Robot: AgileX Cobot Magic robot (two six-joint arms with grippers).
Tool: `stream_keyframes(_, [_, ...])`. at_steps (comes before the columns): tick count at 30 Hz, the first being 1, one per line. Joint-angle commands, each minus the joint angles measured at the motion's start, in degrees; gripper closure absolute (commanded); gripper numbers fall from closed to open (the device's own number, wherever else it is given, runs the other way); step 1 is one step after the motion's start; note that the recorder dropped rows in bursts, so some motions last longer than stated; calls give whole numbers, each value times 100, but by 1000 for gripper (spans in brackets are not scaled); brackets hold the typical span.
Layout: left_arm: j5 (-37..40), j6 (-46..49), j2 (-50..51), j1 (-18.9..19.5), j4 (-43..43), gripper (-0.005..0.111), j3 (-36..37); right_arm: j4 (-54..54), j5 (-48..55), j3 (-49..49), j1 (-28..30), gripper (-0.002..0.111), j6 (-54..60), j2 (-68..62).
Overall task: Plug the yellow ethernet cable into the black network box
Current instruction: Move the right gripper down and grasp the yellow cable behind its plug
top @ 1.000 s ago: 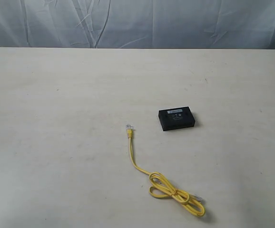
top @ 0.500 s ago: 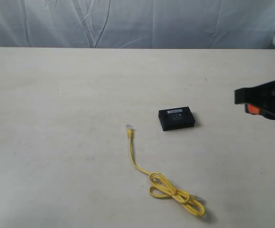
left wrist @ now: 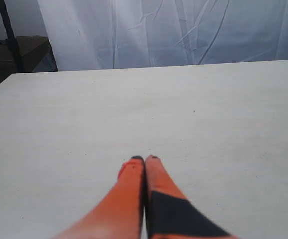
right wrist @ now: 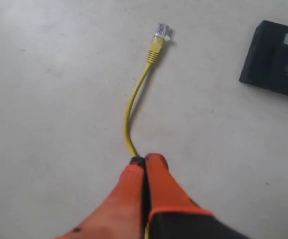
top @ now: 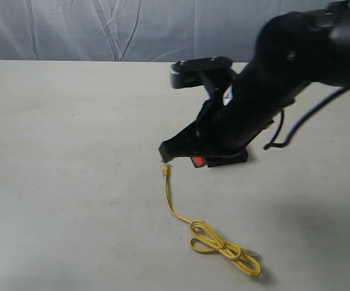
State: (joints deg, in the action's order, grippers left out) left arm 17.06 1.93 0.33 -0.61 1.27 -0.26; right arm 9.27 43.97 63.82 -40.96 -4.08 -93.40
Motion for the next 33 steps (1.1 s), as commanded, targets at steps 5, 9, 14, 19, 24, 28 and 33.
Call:
stream_keyframes(5, [-74,-31,-33,14,-6,107,26,-1591,170,1063,-646,109,-2005,-1587])
stream_keyframes(9, [-74,-31,-33,14,-6,107,26,-1521,170,1282,-797,108,-2182,-2002])
stream_keyframes(14, [-74,-31,-33,14,-6,107,26,-1558,-250,1294,-896,84,-2440,-2220])
stream_keyframes(19, [-74,-31,-33,14,-6,107,26,-2020,-468,1294,-896,83,-3004,-2258])
stream_keyframes(24, [-74,-31,-33,14,-6,107,26,-2432,-468,1294,-896,83,-3507,-2380])
stream_keyframes(28, [-74,-31,-33,14,-6,107,26,-2359,-472,1294,-948,83,-3507,-2519])
stream_keyframes(33, [-74,-31,-33,14,-6,107,26,-2282,-494,1294,-948,83,-3507,-2609])
